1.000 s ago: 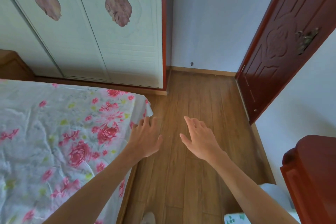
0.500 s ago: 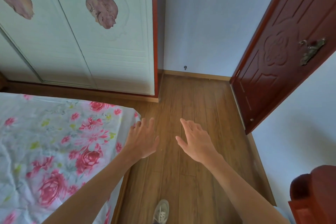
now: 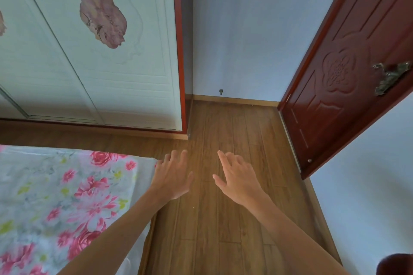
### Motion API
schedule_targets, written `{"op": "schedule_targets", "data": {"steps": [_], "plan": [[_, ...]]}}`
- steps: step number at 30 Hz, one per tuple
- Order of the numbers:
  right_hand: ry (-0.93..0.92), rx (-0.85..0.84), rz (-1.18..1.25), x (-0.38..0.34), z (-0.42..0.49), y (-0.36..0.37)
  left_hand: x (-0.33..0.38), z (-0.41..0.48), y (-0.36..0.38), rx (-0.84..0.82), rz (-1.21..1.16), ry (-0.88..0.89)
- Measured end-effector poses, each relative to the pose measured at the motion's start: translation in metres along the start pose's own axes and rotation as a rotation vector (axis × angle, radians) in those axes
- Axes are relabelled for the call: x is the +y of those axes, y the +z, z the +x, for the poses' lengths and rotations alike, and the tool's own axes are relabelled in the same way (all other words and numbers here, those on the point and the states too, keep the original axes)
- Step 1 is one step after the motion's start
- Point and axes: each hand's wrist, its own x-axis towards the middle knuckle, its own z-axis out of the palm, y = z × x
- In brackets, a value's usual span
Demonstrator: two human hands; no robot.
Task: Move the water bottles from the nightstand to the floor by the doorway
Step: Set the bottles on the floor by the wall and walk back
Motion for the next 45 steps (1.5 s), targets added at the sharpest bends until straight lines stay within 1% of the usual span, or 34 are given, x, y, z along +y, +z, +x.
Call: {"op": "schedule_targets", "data": {"steps": [9, 15, 19, 26, 33, 39, 45], "plan": [[-0.056, -0.003, -0.031, 0.028, 0.087, -0.001, -0.010, 0.079, -0.008, 0.012, 0.021, -0.062], [-0.125, -0.005, -0.040, 0.049, 0.169, -0.005, -0.020, 0.149, -0.015, 0.012, 0.020, -0.141], [-0.181, -0.022, -0.043, 0.070, 0.239, -0.011, -0.025, 0.205, -0.022, 0.011, 0.004, -0.198], [-0.277, -0.030, -0.058, 0.092, 0.342, -0.023, -0.043, 0.281, -0.038, 0.020, 0.035, -0.290], [-0.354, -0.051, -0.051, 0.088, 0.401, -0.025, -0.065, 0.319, -0.046, 0.032, 0.034, -0.385], [-0.409, -0.030, -0.066, 0.076, 0.447, -0.019, -0.092, 0.341, -0.046, 0.042, 0.026, -0.421], [-0.426, -0.023, -0.079, 0.055, 0.500, -0.015, -0.133, 0.374, -0.043, 0.048, 0.003, -0.446]]}}
